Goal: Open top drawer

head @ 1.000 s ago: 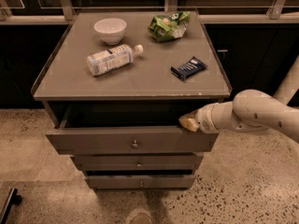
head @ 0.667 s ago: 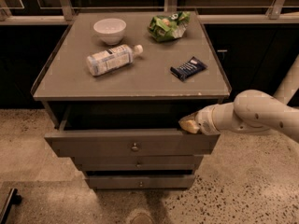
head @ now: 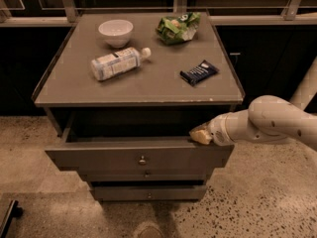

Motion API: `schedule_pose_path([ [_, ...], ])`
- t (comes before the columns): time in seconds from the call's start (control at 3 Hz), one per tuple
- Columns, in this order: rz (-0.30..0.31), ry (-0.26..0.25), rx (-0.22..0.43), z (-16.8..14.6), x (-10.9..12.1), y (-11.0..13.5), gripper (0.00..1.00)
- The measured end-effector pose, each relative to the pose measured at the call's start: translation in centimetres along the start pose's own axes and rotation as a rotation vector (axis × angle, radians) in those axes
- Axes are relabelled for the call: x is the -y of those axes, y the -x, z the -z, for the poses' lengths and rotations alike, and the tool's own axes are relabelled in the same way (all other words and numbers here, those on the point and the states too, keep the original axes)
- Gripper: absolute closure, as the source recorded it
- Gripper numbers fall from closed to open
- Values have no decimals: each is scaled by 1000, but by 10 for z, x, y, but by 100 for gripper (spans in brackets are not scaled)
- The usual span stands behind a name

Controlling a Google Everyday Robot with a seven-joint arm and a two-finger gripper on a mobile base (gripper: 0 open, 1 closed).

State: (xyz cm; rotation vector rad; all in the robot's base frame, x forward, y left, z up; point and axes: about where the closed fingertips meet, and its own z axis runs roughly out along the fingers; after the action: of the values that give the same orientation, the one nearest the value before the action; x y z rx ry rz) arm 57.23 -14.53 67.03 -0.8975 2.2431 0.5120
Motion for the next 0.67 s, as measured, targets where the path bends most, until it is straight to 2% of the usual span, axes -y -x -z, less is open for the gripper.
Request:
schedule_pose_path([
  [0.33,0,0,0,0,0,0,100],
  [0.67,14,-1,12,-1,2,10,100],
])
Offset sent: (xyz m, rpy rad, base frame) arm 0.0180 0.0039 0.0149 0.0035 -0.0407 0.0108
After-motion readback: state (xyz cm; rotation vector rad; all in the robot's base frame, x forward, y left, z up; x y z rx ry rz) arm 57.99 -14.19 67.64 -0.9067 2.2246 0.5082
